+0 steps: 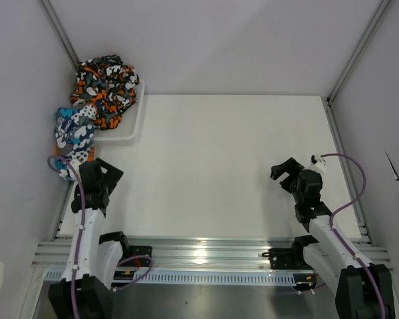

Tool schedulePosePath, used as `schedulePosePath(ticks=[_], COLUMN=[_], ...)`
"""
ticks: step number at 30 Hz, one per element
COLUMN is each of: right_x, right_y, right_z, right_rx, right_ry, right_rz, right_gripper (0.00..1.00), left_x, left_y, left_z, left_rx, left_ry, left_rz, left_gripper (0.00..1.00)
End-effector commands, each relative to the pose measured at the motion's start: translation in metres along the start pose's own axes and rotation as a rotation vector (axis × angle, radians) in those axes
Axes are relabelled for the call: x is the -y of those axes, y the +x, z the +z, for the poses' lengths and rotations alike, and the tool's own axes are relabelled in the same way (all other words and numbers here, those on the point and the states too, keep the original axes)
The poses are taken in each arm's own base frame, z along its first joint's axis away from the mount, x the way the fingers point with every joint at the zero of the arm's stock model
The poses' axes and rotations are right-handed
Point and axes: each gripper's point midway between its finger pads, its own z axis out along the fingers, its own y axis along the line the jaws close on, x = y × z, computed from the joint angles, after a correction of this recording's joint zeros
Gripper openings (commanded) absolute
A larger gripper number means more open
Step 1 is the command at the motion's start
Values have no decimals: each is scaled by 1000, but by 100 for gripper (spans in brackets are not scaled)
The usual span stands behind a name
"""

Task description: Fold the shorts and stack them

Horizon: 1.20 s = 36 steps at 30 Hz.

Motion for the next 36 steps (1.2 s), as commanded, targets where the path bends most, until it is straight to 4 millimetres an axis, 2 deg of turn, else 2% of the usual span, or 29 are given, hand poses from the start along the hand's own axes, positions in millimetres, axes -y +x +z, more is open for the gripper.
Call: schedulePosePath(ticks=[1, 3, 5, 6, 8, 13, 23, 26, 27, 30, 31, 32, 33, 34, 35, 36], right_x=[-13, -13, -14, -14, -17, -32, -33, -33, -34, -32, -32, -32, -31, -31, -28, -27], right_y=[-13, -11, -11, -10, -8, 1, -3, -5, -8, -11, -12, -13, -12, -14, -16, -17], right_z=[3, 4, 4, 5, 6, 6, 0, -3, -6, -9, -10, -11, -12, -13, -12, -12], right_rx=[37, 29, 27, 20, 10, -40, -14, 4, 18, 50, 58, 63, 66, 73, 87, 91], right_ry=[-37, -38, -43, -41, -58, -150, -168, -179, -188, -189, -191, -194, -195, -193, -174, -171], right_rz=[3, 1, 2, 1, -11, -61, -87, -98, -100, -107, -109, -116, -121, -120, -121, -123], right_gripper=[99, 99, 100, 99, 99, 99, 99, 100, 99, 99, 100, 99, 99, 99, 99, 99], left_x=[12, 10, 4, 2, 1, -7, -28, -33, -38, -30, -31, -25, -23, -23, -16, -18], left_y=[-28, -28, -42, -42, -54, -84, -118, -124, -118, -127, -123, -133, -133, -130, -141, -141], left_z=[5, 10, 15, 18, 21, 25, 37, 50, 62, 73, 85, 89, 96, 107, 109, 112], left_rx=[8, -10, 39, 46, 100, 269, 529, 541, 515, 532, 519, 523, 509, 488, 498, 502], left_ry=[89, 119, 124, 128, 141, 144, 137, 94, 66, 115, 111, 122, 122, 113, 128, 114], left_rz=[-155, -206, -270, -287, -325, -414, -522, -553, -560, -620, -638, -652, -657, -652, -651, -659], left_gripper=[94, 94, 94, 94, 99, 99, 99, 98, 98, 95, 92, 91, 90, 85, 82, 78])
